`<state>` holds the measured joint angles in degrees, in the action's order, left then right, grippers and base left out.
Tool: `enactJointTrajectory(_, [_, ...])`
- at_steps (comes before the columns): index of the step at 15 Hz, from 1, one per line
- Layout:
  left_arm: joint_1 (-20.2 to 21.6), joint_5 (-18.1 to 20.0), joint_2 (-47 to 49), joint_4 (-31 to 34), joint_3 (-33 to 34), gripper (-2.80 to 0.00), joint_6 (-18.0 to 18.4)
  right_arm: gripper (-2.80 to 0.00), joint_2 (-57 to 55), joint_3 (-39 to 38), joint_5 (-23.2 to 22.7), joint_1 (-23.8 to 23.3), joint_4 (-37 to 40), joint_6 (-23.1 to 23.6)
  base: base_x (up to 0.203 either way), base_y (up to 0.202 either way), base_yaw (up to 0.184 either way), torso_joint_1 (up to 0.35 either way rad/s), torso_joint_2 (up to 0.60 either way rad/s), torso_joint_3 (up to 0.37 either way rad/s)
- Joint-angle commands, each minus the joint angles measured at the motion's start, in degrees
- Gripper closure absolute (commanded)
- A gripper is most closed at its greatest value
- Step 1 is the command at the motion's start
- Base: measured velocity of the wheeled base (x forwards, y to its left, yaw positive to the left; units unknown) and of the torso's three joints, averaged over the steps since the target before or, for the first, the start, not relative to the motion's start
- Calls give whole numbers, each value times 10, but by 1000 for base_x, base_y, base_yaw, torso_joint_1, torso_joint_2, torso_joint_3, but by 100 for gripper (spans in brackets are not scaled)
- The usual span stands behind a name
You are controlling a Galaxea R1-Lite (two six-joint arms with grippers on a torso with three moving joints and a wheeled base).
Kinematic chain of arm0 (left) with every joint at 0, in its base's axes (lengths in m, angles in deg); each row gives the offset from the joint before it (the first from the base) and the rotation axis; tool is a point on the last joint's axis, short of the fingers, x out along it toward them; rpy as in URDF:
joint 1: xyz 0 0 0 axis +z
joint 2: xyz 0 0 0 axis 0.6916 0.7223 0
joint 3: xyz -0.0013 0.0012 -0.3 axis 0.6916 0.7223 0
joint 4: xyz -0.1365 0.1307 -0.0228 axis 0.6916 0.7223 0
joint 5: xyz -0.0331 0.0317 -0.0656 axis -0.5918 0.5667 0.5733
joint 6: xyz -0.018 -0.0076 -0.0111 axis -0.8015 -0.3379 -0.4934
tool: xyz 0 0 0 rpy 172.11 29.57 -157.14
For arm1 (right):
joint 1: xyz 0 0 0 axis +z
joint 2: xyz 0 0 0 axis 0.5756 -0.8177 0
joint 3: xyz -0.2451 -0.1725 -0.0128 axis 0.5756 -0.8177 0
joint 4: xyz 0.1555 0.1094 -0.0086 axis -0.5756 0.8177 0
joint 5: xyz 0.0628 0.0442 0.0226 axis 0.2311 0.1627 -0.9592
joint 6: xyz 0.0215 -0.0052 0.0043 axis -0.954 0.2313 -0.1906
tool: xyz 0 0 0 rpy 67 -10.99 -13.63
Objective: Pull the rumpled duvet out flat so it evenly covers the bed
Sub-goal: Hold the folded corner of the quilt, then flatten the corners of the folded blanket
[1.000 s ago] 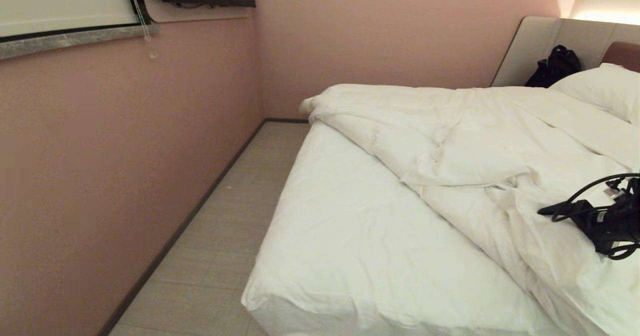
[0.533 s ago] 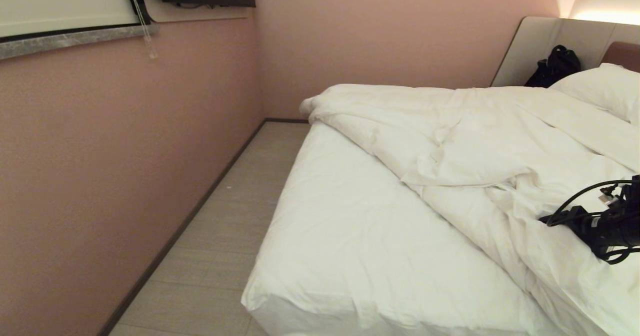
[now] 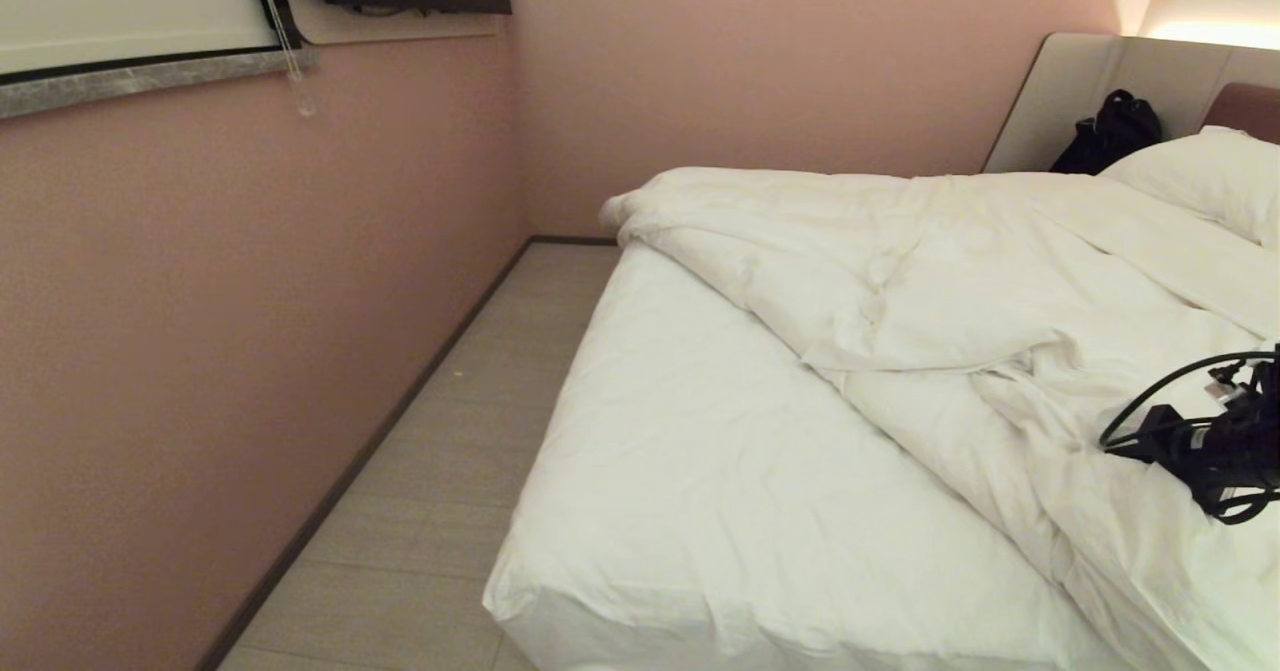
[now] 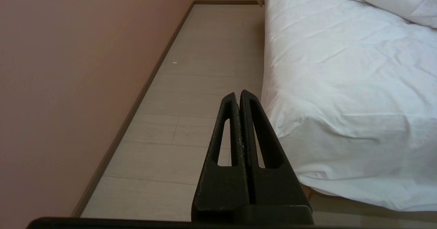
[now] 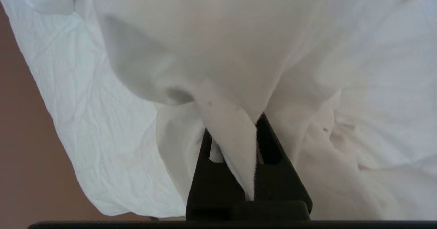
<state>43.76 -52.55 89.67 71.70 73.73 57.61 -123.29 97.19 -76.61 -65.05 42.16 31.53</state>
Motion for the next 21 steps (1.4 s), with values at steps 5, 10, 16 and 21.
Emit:
enactJointTrajectory(5, [0, 0, 0, 0, 0, 0, 0, 0, 113, -91, 1, 71, -4, 17, 0, 0, 0, 0, 0, 0])
enactJointTrajectory(10, [0, 0, 0, 0, 0, 0, 0, 0, 164, -142, 0, 113, -4, 59, 0, 0, 0, 0, 0, 0])
enactJointTrajectory(16, [0, 0, 0, 0, 0, 0, 0, 0, 283, -284, -6, 154, -58, 181, 0, 0, 0, 0, 0, 0])
enactJointTrajectory(21, [0, 0, 0, 0, 0, 0, 0, 0, 323, -337, -6, 268, -65, 217, 0, 0, 0, 0, 0, 0])
